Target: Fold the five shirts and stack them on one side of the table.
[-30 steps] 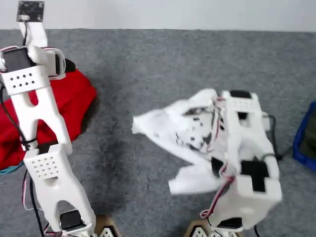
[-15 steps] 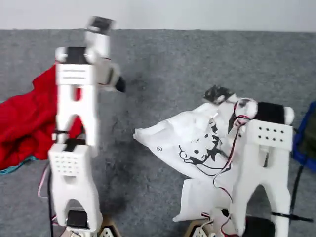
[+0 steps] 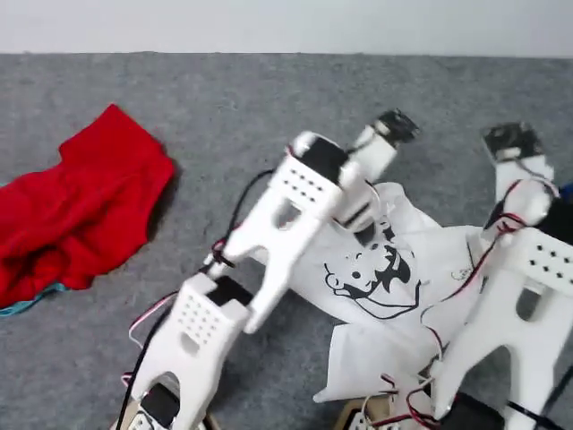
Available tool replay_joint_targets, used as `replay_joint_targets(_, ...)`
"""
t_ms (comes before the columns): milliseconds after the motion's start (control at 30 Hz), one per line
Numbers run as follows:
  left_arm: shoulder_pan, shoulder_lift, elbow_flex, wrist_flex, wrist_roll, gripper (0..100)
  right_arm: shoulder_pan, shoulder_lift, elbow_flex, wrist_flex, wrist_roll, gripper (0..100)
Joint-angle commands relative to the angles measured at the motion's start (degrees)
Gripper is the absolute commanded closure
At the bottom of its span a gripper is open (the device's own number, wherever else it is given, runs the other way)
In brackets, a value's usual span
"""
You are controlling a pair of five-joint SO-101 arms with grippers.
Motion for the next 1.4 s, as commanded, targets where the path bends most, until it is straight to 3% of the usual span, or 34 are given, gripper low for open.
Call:
replay_joint_targets(0,2.11,0.26,-2.51,-3.16,2.90,72,4.00,-1.36,2.64,-1.10,5.27,65.7)
replay_joint_targets(300,2.11,9.14,-8.57,-9.23,3.78,73,5.58,-1.36,5.10,-1.10,6.95,65.8)
replay_joint_targets(533,2.20,17.41,-18.68,-16.88,3.34,93,5.58,-1.36,5.19,-1.10,6.77,70.5)
replay_joint_targets(667,1.41,21.89,-24.57,-19.16,-0.70,98,5.58,-1.45,7.03,-1.10,6.95,74.7)
replay_joint_targets(800,-2.37,25.41,-29.85,-18.99,-7.65,98,5.58,-1.45,9.14,-1.01,6.86,79.7)
replay_joint_targets(1033,-13.36,27.16,-30.99,-16.35,-10.81,99,5.58,-1.80,9.76,-0.40,6.86,85.5)
replay_joint_targets(1367,-26.02,27.52,-39.08,-16.53,-12.22,98,5.32,-1.45,9.76,-0.75,6.86,85.4)
